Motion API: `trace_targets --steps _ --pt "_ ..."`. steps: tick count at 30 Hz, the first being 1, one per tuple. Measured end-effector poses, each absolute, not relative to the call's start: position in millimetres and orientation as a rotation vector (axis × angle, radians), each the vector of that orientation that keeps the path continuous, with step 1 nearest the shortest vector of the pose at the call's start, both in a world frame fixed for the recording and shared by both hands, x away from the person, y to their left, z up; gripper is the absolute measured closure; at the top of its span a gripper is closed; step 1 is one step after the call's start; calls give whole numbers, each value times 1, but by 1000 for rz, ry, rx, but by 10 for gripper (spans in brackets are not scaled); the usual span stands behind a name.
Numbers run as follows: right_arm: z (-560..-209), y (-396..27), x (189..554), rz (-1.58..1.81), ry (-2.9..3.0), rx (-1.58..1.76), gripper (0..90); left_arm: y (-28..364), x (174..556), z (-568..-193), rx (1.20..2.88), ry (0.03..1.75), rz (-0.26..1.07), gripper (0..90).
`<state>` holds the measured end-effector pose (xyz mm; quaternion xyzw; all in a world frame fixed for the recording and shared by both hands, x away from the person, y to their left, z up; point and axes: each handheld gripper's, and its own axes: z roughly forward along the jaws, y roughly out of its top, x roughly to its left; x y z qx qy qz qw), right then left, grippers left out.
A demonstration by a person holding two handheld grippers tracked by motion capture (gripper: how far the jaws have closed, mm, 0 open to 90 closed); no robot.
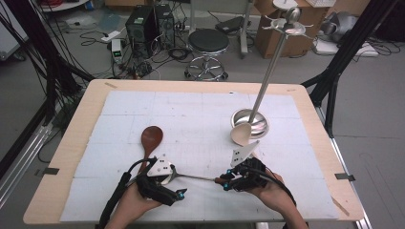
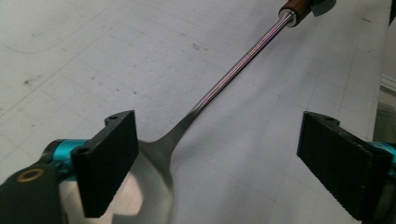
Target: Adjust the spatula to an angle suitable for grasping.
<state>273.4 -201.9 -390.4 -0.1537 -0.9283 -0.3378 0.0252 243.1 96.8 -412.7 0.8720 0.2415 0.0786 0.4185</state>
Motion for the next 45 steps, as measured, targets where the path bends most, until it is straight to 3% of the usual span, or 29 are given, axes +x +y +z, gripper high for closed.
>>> trace_targets --steps 35,45 --pt "-379 -180 276 -965 -2882 -360 734 64 260 -420 2272 499 100 662" --pt "-378 -183 278 -953 -2850 -357 733 62 257 -418 2283 443 100 707"
